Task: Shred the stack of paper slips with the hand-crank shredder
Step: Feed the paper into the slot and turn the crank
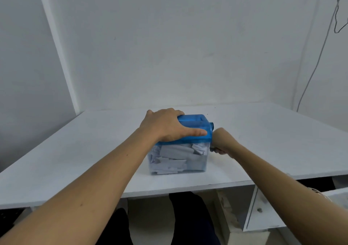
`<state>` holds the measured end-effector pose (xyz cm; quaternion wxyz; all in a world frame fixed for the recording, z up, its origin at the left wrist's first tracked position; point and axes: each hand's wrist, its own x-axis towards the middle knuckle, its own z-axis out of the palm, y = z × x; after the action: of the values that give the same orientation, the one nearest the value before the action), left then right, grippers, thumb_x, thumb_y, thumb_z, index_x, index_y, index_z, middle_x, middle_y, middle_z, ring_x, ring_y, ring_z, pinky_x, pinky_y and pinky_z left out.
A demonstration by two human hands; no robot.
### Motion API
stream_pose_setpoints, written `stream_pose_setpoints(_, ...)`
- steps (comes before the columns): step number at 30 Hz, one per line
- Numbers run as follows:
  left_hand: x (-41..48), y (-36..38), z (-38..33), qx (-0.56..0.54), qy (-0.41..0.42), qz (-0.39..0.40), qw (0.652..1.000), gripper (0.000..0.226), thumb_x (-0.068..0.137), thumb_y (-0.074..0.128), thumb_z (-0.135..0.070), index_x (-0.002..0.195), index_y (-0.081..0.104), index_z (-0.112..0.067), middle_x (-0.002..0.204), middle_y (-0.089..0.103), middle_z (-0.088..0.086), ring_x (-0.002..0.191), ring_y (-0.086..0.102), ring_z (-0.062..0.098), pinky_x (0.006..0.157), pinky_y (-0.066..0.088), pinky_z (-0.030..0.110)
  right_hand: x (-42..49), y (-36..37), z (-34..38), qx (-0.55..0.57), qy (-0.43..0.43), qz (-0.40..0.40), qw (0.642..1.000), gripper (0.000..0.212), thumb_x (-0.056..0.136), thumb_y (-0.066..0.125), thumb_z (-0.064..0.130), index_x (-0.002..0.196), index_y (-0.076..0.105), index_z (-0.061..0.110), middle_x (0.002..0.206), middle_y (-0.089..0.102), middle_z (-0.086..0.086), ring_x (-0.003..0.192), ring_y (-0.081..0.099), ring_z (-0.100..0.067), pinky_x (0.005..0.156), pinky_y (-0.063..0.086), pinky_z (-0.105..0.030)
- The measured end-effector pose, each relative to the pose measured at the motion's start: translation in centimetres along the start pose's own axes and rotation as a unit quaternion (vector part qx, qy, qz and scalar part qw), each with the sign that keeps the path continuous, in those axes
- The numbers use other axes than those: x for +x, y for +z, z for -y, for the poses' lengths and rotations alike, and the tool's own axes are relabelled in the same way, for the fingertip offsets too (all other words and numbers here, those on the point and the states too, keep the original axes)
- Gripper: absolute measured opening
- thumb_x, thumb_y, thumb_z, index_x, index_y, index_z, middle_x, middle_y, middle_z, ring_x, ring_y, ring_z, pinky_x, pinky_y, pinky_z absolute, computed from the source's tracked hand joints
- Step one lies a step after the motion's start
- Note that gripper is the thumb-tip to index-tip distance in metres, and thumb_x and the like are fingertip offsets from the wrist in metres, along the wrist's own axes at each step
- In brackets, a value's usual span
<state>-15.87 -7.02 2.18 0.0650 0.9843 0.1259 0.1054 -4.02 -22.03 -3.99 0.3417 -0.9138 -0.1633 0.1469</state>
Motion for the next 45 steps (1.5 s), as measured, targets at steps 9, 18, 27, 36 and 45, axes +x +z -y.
stream_pose_setpoints(9, 0.4, -0.3, 0.0, 0.008, -0.004, 0.026, 1.000, 0.105, 0.052, 0.033, -0.107, 0.131, 0.052, -0.042, 0.121, 0.061, -0.017, 0.106, 0.056, 0.017, 0.097, 0.035, 0.042, -6.9, -5.8, -0.4, 0.185, -0.082, 0.079, 0.976, 0.032, 0.100, 0.050, 0.030, 0.073, 0.055, 0.014, 0.052, 0.049, -0.001, 0.044, 0.041, -0.015, 0.044, 0.034, -0.024)
stream_pose_setpoints(18, 0.1, -0.3, 0.0, 0.003, 0.008, 0.024, 1.000, 0.107, 0.058, 0.038, -0.104, 0.142, 0.046, -0.038, 0.136, 0.056, -0.014, 0.117, 0.054, 0.017, 0.101, 0.034, 0.041, -0.9, -5.6, 3.2, 0.321, -0.083, 0.023, 0.943, 0.040, 0.086, 0.071, 0.053, 0.086, 0.056, 0.016, 0.074, 0.055, 0.000, 0.067, 0.053, -0.015, 0.063, 0.046, -0.027)
stream_pose_setpoints(27, 0.0, -0.3, 0.0, -0.006, 0.013, 0.013, 1.000, 0.096, 0.056, 0.039, -0.104, 0.126, 0.055, -0.040, 0.116, 0.062, -0.016, 0.102, 0.059, 0.013, 0.096, 0.039, 0.039, 1.8, -1.2, 1.1, 0.357, -0.040, -0.022, 0.933, 0.032, 0.094, 0.063, 0.035, 0.105, 0.063, 0.004, 0.098, 0.067, -0.018, 0.083, 0.060, -0.024, 0.078, 0.056, -0.040)
stream_pose_setpoints(36, -1.0, -1.6, 2.7, -0.125, 0.025, 0.004, 0.992, 0.090, 0.076, 0.061, -0.080, 0.151, 0.037, -0.036, 0.158, 0.037, -0.013, 0.143, 0.038, 0.015, 0.119, 0.029, 0.044, -0.5, -2.2, 1.1, 0.374, -0.028, 0.016, 0.927, 0.049, 0.098, 0.051, 0.057, 0.117, 0.063, 0.013, 0.112, 0.068, -0.012, 0.085, 0.065, -0.021, 0.065, 0.055, -0.027)
stream_pose_setpoints(45, -3.8, 2.1, 8.4, -0.405, -0.046, -0.029, 0.913, 0.115, 0.062, 0.066, -0.082, 0.157, 0.027, -0.032, 0.158, 0.036, -0.011, 0.142, 0.040, 0.014, 0.114, 0.037, 0.034, -4.1, -2.7, -0.1, 0.362, -0.089, 0.060, 0.926, 0.058, 0.090, 0.044, 0.070, 0.127, 0.057, 0.028, 0.122, 0.061, -0.003, 0.110, 0.064, -0.027, 0.079, 0.061, -0.044)
